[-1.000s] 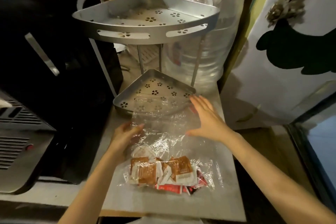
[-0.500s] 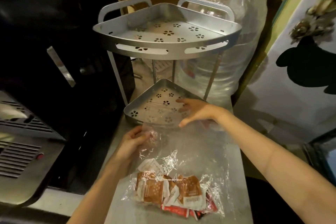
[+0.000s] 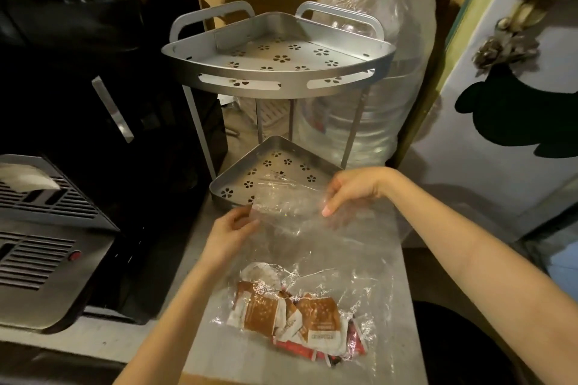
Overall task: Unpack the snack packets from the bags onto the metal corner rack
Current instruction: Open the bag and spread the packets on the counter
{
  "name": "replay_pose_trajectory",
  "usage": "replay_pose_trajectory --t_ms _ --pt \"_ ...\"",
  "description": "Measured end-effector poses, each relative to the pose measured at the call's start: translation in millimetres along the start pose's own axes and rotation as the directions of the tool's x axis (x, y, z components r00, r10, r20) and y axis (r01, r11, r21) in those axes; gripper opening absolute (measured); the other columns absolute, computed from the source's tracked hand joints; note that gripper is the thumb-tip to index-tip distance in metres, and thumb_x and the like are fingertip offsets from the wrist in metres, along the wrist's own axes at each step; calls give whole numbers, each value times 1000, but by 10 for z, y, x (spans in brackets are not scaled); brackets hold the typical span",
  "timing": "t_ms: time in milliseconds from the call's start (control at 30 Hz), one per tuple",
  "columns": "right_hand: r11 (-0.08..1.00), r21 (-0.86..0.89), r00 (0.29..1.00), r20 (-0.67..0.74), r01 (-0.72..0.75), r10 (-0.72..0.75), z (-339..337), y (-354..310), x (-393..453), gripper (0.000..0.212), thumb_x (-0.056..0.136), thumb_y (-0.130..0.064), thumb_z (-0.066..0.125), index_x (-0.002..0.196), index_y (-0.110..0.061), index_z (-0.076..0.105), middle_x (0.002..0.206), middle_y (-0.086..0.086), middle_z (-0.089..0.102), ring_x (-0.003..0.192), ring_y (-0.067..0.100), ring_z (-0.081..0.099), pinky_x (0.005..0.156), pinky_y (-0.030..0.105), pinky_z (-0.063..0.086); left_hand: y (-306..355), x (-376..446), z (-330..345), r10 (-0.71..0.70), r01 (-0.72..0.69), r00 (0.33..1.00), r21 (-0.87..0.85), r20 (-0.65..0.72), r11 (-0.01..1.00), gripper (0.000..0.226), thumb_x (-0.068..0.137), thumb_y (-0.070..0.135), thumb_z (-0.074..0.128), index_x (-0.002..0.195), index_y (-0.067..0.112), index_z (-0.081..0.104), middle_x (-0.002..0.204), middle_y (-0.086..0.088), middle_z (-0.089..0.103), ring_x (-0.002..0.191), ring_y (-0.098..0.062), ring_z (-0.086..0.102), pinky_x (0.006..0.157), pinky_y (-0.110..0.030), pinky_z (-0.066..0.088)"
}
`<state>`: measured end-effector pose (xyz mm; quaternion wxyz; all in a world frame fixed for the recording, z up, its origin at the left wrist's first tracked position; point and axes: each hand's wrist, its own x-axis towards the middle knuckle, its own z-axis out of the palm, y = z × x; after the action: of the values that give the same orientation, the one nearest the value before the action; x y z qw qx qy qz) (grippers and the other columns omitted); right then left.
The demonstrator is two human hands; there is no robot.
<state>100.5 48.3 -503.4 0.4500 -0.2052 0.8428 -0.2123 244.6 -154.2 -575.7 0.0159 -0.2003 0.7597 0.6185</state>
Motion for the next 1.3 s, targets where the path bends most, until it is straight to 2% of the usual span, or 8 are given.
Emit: replay_pose_trajectory --t_ms 100,200,400,833,900,1000,1133,1300 --pt "997 -77 994 -107 19 -27 61 -38 -94 32 78 -26 71 94 1 68 80 2 63 73 14 55 67 27 46 112 -261 217 362 -211 890 454 -276 866 51 86 28 58 133 18 42 135 -3 48 121 -16 48 103 -38 41" --pt "997 -71 980 -194 18 -31 91 -94 -161 25 77 -23 72 86 -1 64 77 4 57 72 18 50 69 32 38 59 -632 499 568 -392 803 558 -181 732 53 90 39 43 138 18 35 148 0 33 135 -10 25 111 -31 19" --pt "991 109 988 -142 72 -56 209 -334 -380 22 76 -7 71 85 12 65 77 15 73 67 19 64 67 33 44 -345 -908 870 408 -319 911 535 -53 782 72 83 65 3 139 28 -22 146 11 -36 135 -3 -31 113 -25 -17" --pt "901 255 887 -398 352 -234 688 -1135 -775 13 74 -3 70 75 6 62 71 21 65 67 28 62 61 34 49 -272 -853 308 552 -547 813 81 -186 833 51 92 43 21 141 49 9 156 9 10 143 -5 10 117 -39 13" --pt "843 354 870 -430 406 -239 722 -1113 -804 20 75 -2 69 84 14 62 85 29 70 77 36 69 69 42 55 -198 -767 205 549 -540 791 112 -270 834 44 92 50 18 135 55 16 153 19 12 140 2 12 115 -22 11" --pt "659 578 845 -505 481 -174 734 -861 -745 11 81 5 62 71 0 61 50 1 68 48 7 66 52 16 54 -142 -597 113 508 -474 792 182 -338 861 42 91 54 13 132 49 23 148 27 12 136 12 11 112 -12 10" --pt "479 798 891 -448 365 68 878 -259 -581 5 84 1 60 84 -3 64 56 0 70 51 7 67 53 14 54 -246 -398 176 417 -331 907 514 -58 791 56 93 50 5 142 31 23 155 5 14 140 -2 1 117 -34 -3" --pt "535 832 876 -362 149 320 1168 544 -456 11 80 -11 68 88 -5 64 85 8 68 80 16 63 76 23 47 -613 -343 405 299 -328 936 765 184 554 65 80 63 -15 140 39 -5 152 12 -14 138 -8 -21 112 -33 -19"
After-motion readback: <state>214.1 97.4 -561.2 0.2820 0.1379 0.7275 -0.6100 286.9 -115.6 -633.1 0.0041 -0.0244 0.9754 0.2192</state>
